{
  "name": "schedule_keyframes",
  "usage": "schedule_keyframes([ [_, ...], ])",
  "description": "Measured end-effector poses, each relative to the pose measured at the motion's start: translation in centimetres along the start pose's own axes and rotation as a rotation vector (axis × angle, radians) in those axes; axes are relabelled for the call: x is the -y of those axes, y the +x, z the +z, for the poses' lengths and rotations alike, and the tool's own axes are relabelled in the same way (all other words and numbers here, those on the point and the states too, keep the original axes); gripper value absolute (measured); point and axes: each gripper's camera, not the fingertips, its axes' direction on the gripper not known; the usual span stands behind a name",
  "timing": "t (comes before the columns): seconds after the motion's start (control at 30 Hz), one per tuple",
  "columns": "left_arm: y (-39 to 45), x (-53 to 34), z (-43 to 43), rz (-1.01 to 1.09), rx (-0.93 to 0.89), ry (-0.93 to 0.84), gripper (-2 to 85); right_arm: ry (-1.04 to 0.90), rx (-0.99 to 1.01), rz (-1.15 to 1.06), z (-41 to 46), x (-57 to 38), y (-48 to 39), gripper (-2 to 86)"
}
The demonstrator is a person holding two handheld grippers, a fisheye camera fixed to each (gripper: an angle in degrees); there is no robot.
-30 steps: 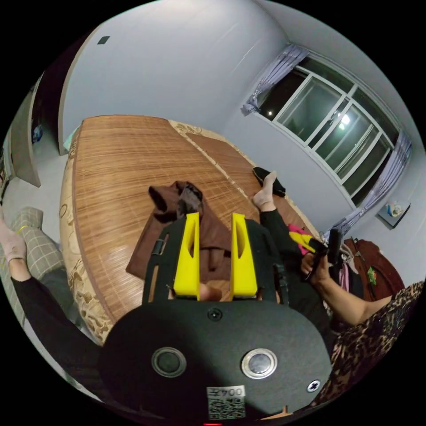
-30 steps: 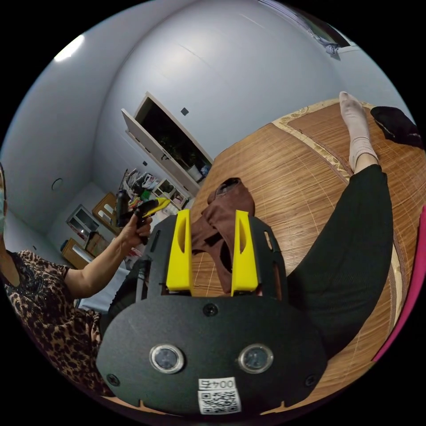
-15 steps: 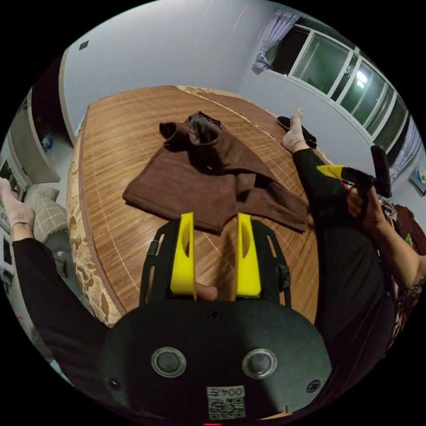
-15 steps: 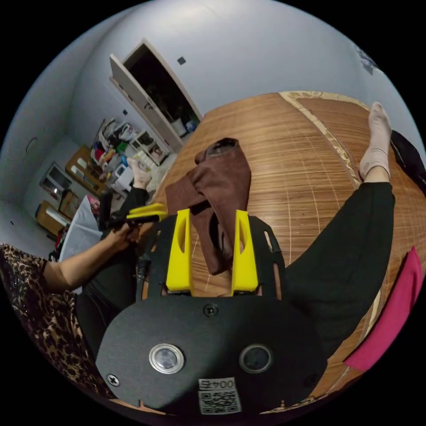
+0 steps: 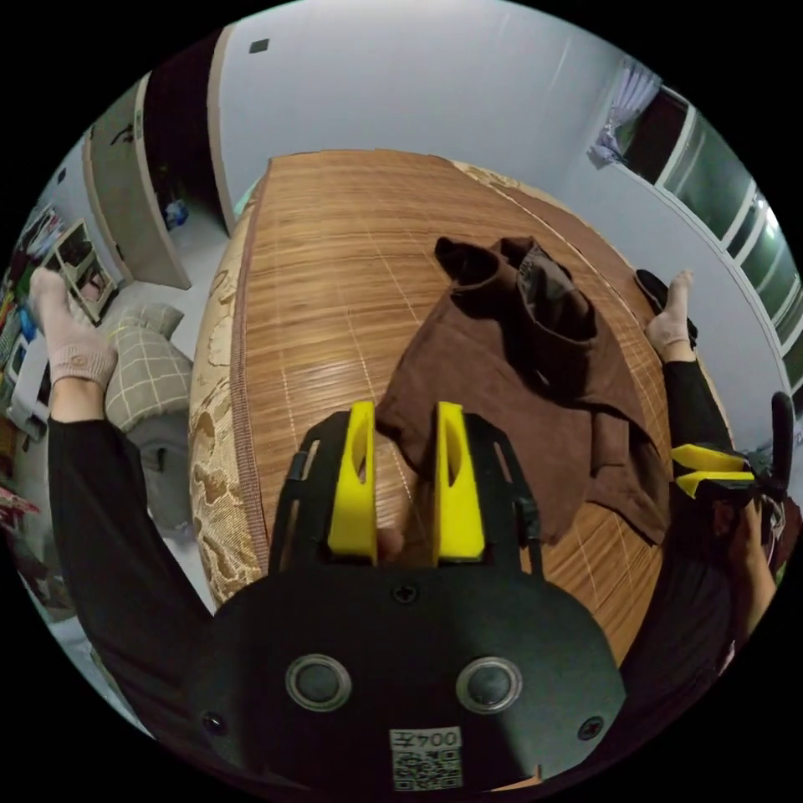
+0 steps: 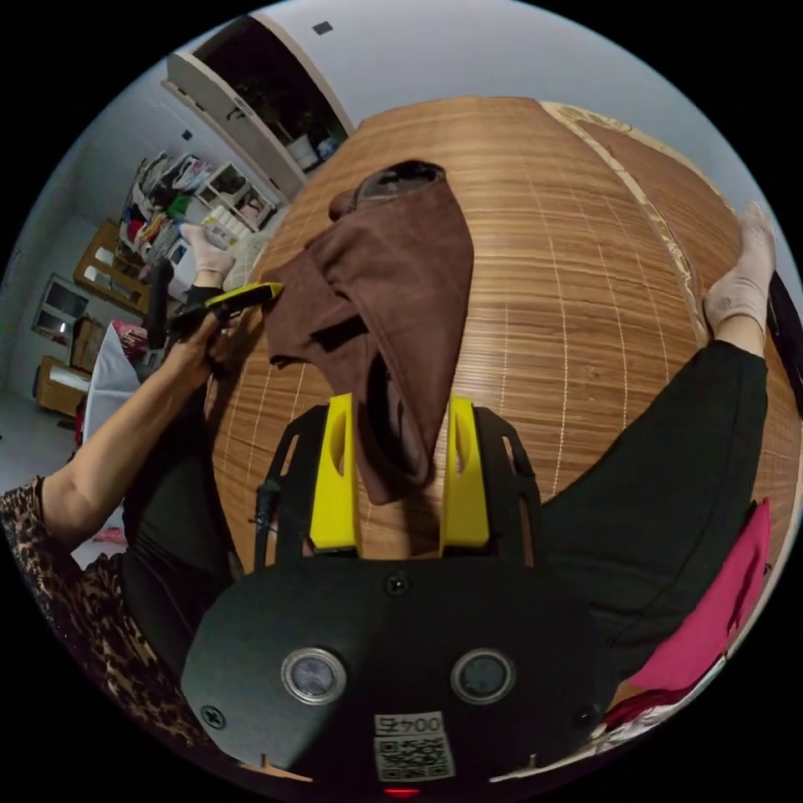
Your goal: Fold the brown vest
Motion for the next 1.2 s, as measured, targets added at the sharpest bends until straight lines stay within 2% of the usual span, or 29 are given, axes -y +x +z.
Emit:
schedule_keyframes([
  [0.07, 0.4, -0.2, -0.7, -0.011, -0.024, 0.040, 5.4, 0.040, 0.032, 0.007, -0.1, -0.3, -0.1, 15.1],
  [0.23, 0.6, -1.5, -4.4, 0.003, -0.153, 0.136, 3.3, 0.224, 0.139, 0.029, -2.1, -2.5, 0.3, 14.1],
  [0.33, 1.5, -3.6, -6.5, 0.050, -0.231, 0.135, 2.8, 0.249, 0.177, -0.009, -2.3, -3.5, -0.3, 14.0],
  [0.43, 3.0, -6.7, -7.3, 0.112, -0.226, 0.104, 2.5, 0.252, 0.211, -0.059, -2.3, -4.5, -1.3, 14.2],
  [0.7, 4.9, -11.0, -8.3, 0.070, -0.445, 0.059, 2.3, 0.327, 0.054, -0.352, -3.0, -10.9, -10.2, 18.9],
  [0.77, 5.9, -11.1, -8.9, 0.107, -0.498, 0.043, 2.3, 0.419, 0.013, -0.427, -2.7, -13.4, -12.7, 20.8],
  [0.9, 6.8, -11.2, -9.5, 0.126, -0.575, 0.029, 2.3, 0.451, -0.010, -0.455, -2.1, -15.6, -14.5, 21.6],
  [1.0, 7.7, -11.5, -9.8, 0.152, -0.628, 0.017, 2.4, 0.422, -0.125, -0.485, -1.4, -16.5, -15.4, 21.3],
  [1.1, 9.0, -12.0, -9.8, 0.199, -0.667, 0.009, 2.6, 0.417, -0.133, -0.462, -1.7, -17.5, -15.1, 15.8],
  [1.17, 9.6, -12.4, -9.6, 0.234, -0.678, 0.019, 2.9, 0.429, -0.107, -0.469, -2.3, -18.8, -14.1, 5.4],
  [1.2, 9.6, -12.5, -9.6, 0.241, -0.683, 0.025, 3.0, 0.432, -0.102, -0.461, -2.5, -19.1, -13.7, 4.7],
])
